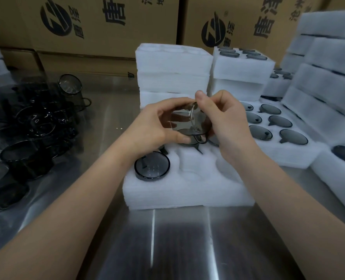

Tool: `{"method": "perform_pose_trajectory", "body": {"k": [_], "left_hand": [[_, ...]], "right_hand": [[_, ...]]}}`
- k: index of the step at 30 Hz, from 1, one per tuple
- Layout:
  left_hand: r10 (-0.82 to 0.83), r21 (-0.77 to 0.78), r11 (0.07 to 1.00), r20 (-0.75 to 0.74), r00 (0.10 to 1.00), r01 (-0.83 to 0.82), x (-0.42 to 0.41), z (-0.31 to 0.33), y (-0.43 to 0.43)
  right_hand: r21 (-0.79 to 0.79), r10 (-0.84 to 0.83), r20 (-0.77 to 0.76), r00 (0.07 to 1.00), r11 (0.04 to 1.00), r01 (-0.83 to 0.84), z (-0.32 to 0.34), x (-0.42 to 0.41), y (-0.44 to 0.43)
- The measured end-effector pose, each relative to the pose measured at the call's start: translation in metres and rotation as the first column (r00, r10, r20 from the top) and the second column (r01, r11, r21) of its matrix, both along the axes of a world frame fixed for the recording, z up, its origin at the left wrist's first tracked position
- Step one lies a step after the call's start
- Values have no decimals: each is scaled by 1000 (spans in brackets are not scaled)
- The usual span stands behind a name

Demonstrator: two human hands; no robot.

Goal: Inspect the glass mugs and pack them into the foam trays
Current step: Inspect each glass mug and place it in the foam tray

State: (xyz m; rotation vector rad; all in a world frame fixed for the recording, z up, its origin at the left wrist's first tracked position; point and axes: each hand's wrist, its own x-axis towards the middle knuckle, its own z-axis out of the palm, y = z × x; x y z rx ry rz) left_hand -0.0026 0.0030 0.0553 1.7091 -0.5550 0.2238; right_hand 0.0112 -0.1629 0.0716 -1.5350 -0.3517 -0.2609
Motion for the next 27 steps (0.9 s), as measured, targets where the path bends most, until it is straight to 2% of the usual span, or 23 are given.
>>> {"method": "perform_pose_trajectory", "body": {"k": [2, 4, 8, 11, 15, 19, 22, 24, 27], "left_hand": [[-16, -41, 999, -17, 1000, 16, 1, 0, 0], [-25, -91, 996, -30, 999, 22, 1, 0, 1], [-6, -180, 984, -19, 1000, 3, 0, 0, 3], [7, -194, 981, -27, 1000, -12, 1, 0, 5], [47, -121, 991, -19, 999, -49, 1, -1, 5], [66, -25, 997, 2, 998, -66, 1, -1, 3], [84, 26, 996, 19, 996, -85, 0, 0, 1], [84, 18, 996, 0, 996, -84, 0, 0, 1], [86, -42, 995, -16, 996, -87, 0, 0, 2]], "right_hand": [[95, 61, -91, 994, 994, -53, 2, 2, -1], [189, 191, -150, 970, 969, -161, 3, 4, -3], [361, 497, -135, 857, 830, -424, 4, 7, -9], [376, 578, -103, 810, 776, -506, 3, 8, -9], [304, 501, -115, 858, 840, -449, 1, 8, -8], [72, 251, -118, 961, 967, -243, -3, 7, -4], [-37, 79, -1, 997, 996, -79, -6, 7, 0], [-26, 18, 43, 999, 1000, -17, -6, 8, 0], [96, 72, -39, 997, 993, -68, -2, 7, -1]]}}
